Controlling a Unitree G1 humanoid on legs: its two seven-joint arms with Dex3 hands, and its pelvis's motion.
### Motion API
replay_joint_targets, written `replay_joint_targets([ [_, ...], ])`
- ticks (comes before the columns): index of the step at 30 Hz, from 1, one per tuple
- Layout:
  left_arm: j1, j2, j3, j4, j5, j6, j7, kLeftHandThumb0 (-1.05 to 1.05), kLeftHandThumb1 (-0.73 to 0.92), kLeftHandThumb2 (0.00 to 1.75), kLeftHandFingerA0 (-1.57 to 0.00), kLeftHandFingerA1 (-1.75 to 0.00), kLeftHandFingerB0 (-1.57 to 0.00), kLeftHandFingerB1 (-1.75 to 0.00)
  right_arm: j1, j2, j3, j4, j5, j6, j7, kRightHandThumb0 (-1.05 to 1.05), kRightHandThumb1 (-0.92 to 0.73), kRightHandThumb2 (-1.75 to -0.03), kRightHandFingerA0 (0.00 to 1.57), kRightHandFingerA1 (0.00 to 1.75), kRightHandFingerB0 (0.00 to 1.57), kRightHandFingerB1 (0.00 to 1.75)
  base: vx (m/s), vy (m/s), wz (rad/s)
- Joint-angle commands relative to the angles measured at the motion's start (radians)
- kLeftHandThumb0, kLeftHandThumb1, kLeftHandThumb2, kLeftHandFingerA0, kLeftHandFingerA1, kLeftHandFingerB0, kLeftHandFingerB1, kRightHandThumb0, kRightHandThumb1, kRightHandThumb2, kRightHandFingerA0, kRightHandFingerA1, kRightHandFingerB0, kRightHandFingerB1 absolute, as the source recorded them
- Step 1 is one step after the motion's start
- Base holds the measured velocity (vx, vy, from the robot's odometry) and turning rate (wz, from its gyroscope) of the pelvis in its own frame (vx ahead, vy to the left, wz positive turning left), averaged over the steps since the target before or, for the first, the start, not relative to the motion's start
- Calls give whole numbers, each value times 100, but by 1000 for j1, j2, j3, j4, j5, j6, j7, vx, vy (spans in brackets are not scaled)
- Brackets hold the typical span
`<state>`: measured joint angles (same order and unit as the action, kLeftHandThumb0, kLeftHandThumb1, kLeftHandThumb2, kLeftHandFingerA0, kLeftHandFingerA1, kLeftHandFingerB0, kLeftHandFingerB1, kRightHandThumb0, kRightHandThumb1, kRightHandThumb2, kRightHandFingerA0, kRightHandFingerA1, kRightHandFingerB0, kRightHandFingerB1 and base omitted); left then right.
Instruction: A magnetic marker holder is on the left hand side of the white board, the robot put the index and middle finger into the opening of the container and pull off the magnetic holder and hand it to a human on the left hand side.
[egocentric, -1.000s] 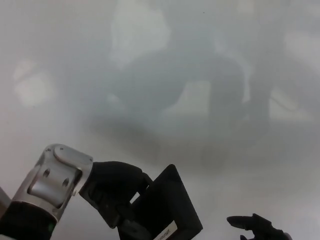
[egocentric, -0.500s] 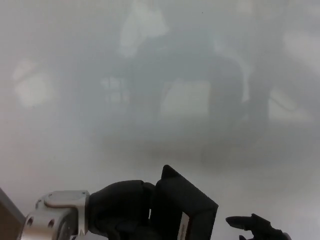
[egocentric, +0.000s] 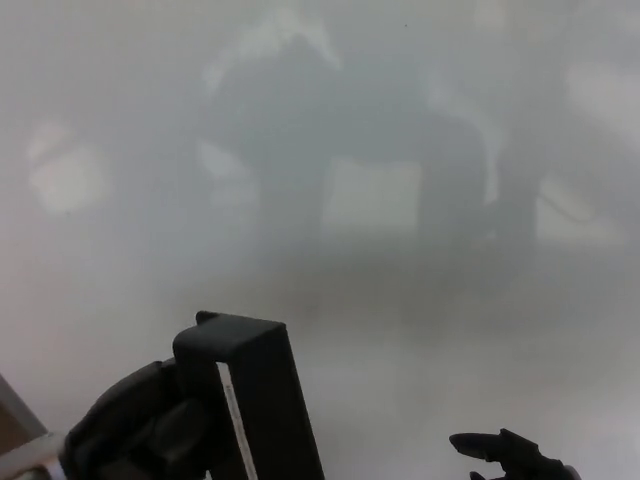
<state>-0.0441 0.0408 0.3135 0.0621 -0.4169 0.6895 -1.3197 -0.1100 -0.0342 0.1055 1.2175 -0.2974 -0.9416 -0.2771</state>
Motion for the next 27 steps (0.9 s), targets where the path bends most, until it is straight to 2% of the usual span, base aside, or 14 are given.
replay_joint_targets([
  [1,44,89,397,86,-636,365,-70,-46,42,54,-103,-93,-97,-49,15,-20,-5,18,-2,46,-33,-51,-81,-65,90,60,70,45,0,0,0],
  [2,35,104,387,111,-605,348,-116,-44,46,55,-100,-83,-98,-50,19,-19,-4,19,-4,49,-36,-48,-67,-104,87,75,63,63,0,0,0],
  [3,33,107,386,116,-597,344,-126,-44,46,55,-100,-83,-98,-50,20,-18,-4,19,-4,50,-36,-48,-67,-104,87,75,63,63,0,0,0],
  [6,38,41,368,90,-602,295,-134,-49,39,85,-89,-79,-87,-66,24,-19,-4,24,-6,42,-42,-47,-66,-103,87,74,64,64,0,0,0],
  [11,33,32,337,78,-587,309,-142,-57,51,57,-91,-67,-95,-49,26,-20,0,24,-14,49,-55,-44,-64,-103,87,75,62,63,0,0,0],
  [12,21,48,301,100,-558,323,-177,-60,51,57,-90,-69,-95,-50,29,-20,4,22,-22,51,-65,-48,-80,-64,91,58,70,45,0,0,0],
  [13,19,52,297,106,-556,328,-182,-60,51,57,-90,-69,-95,-50,29,-20,4,22,-22,51,-65,-48,-80,-64,91,58,70,45,0,0,0],
  [14,14,47,285,105,-552,319,-191,-58,52,57,-89,-67,-90,-47,30,-19,4,22,-22,49,-66,-46,-66,-104,87,75,62,63,0,0,0],
  [16,7,31,269,77,-544,304,-154,-59,43,87,-88,-75,-85,-64,29,-23,4,21,-25,46,-71,-45,-65,-104,87,75,61,63,0,0,0],
  [18,8,25,274,65,-557,336,-93,-53,49,55,-97,-70,-94,-50,30,-25,4,21,-27,45,-76,-49,-80,-64,91,58,70,45,0,0,0],
  [19,22,1,296,34,-576,351,-10,-53,57,58,-98,-71,-93,-47,32,-25,5,20,-29,43,-81,-45,-66,-104,87,74,61,63,0,0,0],
  [22,14,-13,309,32,-600,368,39,-49,54,58,-95,-75,-88,-48,34,-22,2,20,-25,44,-81,-46,-66,-104,87,74,62,63,0,0,0],
  [23,9,-33,321,30,-618,361,61,-48,54,57,-95,-81,-90,-48,35,-25,6,19,-30,46,-83,-50,-81,-65,90,58,70,45,0,0,0],
  [27,4,-49,329,22,-643,355,84,-46,53,57,-97,-78,-91,-48,33,-26,8,20,-34,46,-88,-50,-81,-65,91,59,70,45,0,0,0],
])
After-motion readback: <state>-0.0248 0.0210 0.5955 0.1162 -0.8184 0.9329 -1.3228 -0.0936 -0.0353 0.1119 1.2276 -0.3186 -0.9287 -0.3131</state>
